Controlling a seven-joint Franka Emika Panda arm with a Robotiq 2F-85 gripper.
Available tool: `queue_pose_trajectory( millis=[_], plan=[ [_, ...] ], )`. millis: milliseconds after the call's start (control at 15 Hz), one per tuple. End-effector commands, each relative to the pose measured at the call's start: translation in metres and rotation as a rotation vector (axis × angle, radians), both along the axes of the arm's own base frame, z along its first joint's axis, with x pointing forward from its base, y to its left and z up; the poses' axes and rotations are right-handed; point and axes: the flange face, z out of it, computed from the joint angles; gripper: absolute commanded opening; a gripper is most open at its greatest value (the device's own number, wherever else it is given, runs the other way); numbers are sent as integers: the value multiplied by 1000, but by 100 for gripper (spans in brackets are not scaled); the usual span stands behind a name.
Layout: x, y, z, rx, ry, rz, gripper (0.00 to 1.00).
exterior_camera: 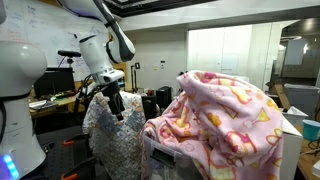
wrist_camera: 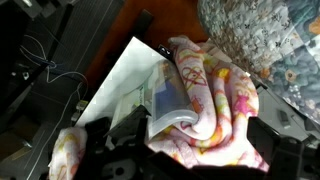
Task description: Put the fleece on the boxes
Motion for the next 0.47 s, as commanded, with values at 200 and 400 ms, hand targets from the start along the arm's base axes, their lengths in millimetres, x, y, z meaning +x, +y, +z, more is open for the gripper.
queue_pose_trajectory(
  millis=[200, 400],
  plan=[
    [1, 0, 0, -3, -2, 6, 100],
    [2, 0, 1, -3, -3, 6, 100]
  ],
)
